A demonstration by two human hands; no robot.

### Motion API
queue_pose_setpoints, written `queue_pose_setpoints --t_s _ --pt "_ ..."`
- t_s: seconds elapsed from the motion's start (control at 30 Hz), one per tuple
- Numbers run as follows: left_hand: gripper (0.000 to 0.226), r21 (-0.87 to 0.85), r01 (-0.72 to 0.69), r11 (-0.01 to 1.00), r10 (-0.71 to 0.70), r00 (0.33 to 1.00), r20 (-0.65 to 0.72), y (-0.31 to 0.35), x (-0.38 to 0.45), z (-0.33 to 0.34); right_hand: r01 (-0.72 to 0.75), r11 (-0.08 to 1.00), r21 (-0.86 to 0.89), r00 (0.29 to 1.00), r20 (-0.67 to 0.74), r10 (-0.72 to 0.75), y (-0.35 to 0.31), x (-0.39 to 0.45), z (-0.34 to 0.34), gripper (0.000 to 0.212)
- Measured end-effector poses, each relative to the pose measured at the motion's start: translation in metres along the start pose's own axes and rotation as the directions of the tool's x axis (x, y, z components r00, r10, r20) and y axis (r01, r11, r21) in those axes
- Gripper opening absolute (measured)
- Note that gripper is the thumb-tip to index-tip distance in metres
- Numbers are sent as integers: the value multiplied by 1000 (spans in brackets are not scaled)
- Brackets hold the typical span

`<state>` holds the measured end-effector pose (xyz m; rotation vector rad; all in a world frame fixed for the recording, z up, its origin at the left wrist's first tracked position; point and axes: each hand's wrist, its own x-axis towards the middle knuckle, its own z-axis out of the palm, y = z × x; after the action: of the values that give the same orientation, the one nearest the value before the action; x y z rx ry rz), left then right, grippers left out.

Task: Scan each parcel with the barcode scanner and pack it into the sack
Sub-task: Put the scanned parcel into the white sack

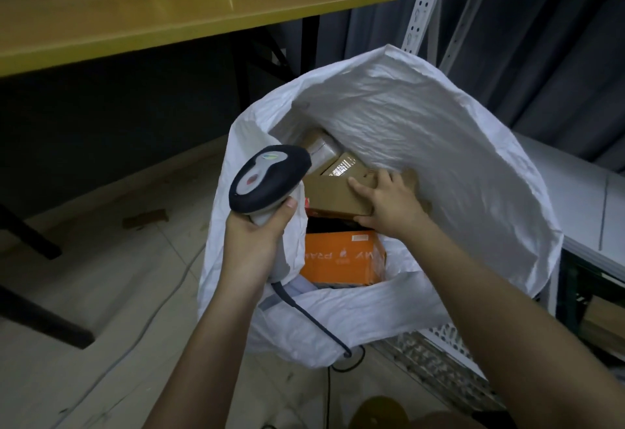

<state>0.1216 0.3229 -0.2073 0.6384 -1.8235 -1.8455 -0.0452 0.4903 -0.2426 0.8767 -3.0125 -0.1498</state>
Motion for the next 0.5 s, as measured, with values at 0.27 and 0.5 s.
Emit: queue_pose_setpoints --t_s 0.27,0.5 --pt "49 -5 24 1000 -24 1000 -18 -2 0 -3 -99 994 41 995 10 99 -22 25 14 78" --pt "44 -28 43 999 -42 999 16 2 -5 3 -139 980 143 981 156 116 11 -12 -12 78"
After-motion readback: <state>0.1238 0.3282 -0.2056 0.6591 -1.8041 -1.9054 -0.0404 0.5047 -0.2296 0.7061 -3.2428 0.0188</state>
